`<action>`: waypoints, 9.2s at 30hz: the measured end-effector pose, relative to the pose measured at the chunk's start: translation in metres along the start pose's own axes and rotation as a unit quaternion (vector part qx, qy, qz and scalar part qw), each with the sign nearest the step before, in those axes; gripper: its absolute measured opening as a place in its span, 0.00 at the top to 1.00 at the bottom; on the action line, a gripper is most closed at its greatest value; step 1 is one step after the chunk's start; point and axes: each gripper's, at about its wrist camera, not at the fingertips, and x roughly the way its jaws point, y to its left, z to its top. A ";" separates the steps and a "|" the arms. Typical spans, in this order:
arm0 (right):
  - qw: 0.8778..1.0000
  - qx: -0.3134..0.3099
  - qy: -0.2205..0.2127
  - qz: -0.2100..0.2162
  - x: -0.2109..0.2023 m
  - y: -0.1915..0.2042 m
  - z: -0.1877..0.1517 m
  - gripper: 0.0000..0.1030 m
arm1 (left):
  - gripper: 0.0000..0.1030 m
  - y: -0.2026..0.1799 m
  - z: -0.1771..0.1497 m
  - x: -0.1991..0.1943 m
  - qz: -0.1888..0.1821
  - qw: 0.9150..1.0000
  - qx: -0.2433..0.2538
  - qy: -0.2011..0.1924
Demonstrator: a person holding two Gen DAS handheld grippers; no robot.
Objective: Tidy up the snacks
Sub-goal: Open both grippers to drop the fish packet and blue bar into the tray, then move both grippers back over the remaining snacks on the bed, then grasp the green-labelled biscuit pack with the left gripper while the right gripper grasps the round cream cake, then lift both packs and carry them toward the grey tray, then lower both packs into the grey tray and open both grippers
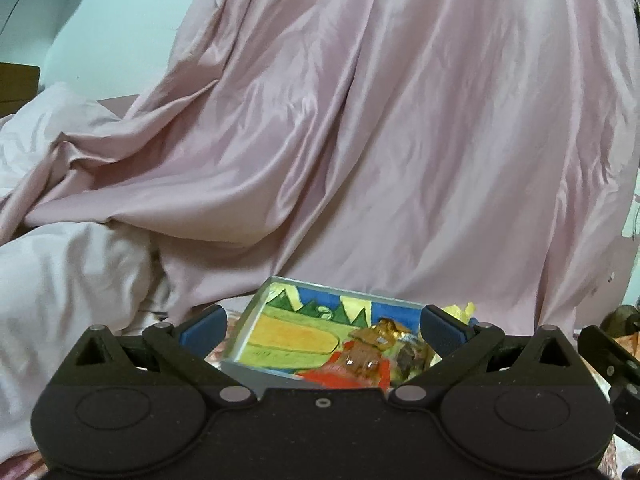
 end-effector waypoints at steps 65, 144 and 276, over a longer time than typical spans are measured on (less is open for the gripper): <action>0.930 -0.036 0.365 0.005 -0.057 0.060 -0.128 0.00 | 0.01 0.093 -0.148 -0.019 -0.067 0.974 0.150 0.158; 0.956 -0.029 0.284 0.068 0.035 0.082 -0.159 0.20 | 0.50 0.097 -0.152 0.070 -0.114 0.977 0.099 0.152; 0.993 -0.033 0.030 0.109 0.154 0.068 -0.090 0.22 | 0.50 0.028 -0.037 0.177 0.001 0.991 0.044 0.130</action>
